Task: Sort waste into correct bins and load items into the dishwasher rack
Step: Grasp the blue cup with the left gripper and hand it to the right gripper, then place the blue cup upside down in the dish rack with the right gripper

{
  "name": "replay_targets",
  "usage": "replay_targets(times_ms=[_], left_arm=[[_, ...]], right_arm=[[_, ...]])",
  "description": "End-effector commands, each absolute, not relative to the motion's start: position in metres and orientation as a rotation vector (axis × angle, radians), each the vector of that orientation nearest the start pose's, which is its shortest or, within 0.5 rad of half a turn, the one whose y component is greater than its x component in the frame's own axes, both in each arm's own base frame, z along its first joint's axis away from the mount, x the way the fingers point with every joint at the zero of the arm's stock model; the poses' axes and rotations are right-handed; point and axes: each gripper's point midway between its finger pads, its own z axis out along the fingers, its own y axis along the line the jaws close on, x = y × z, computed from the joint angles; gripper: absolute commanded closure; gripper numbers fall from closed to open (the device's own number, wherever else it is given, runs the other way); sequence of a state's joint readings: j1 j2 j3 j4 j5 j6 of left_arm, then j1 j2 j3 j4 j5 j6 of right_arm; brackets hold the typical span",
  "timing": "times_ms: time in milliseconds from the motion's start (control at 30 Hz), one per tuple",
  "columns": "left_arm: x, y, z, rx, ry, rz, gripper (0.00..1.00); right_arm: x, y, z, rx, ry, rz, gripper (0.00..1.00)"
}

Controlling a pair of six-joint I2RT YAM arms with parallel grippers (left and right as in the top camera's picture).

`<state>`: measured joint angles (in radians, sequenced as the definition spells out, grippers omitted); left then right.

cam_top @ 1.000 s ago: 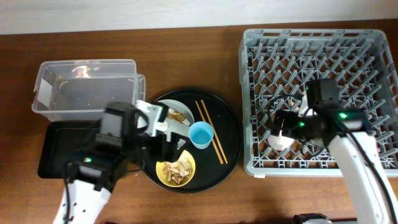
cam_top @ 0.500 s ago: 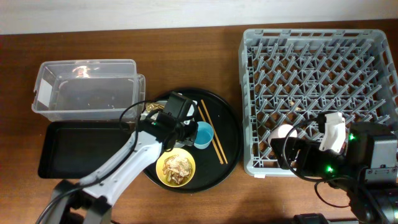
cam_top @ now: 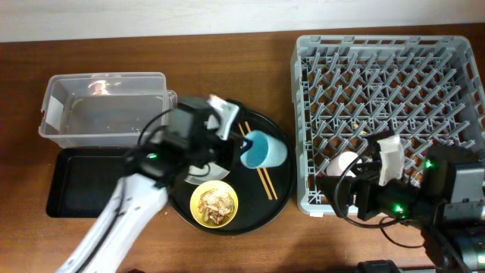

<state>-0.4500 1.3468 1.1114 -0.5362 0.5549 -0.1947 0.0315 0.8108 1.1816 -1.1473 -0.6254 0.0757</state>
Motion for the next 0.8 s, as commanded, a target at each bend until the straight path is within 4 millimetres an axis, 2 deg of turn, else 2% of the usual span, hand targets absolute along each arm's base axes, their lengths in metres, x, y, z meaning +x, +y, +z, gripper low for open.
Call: replay_targets(times_ms=[0,33,133,233,333,400,533,567,633,767], left_arm=[[0.239,-0.257,0.312,0.881,1.924,-1.621,1.0],[0.232,-0.254,0.326,0.92,1.852,-1.716,1.0],[0.222,-0.252,0.34,0.958,1.798,-1.812,1.0],[0.21,-0.249,0.348,1.025,1.739,-1.891,1.0],[0.207,-0.249,0.349,1.036,1.73,-1.905,1.0],[0.208,-0.249,0.351,1.051,1.708,-1.89,1.0],[0.21,-0.25,0.355,1.081,1.665,-1.86,1.0],[0.21,-0.25,0.354,1.078,1.667,-1.857,1.0],[0.213,-0.251,0.353,1.066,1.676,-1.842,1.0],[0.221,-0.252,0.35,1.029,1.704,-1.795,1.0]], right_arm=[[0.189,0.14,0.317,-0.452,2.175,0.939,0.01],[0.192,0.151,0.321,-0.492,2.155,0.968,0.01],[0.202,0.173,0.326,-0.579,2.113,1.014,0.01],[0.216,0.184,0.328,-0.613,2.081,1.029,0.01],[0.204,0.201,0.349,-0.733,1.953,1.193,0.02],[0.197,0.207,0.354,-0.777,1.922,1.267,0.09],[0.196,0.206,0.35,-0.772,1.945,1.274,0.2],[0.196,0.206,0.35,-0.771,1.946,1.275,0.29],[0.196,0.206,0.35,-0.771,1.946,1.276,0.41],[0.195,0.206,0.348,-0.766,1.96,1.279,0.41]])
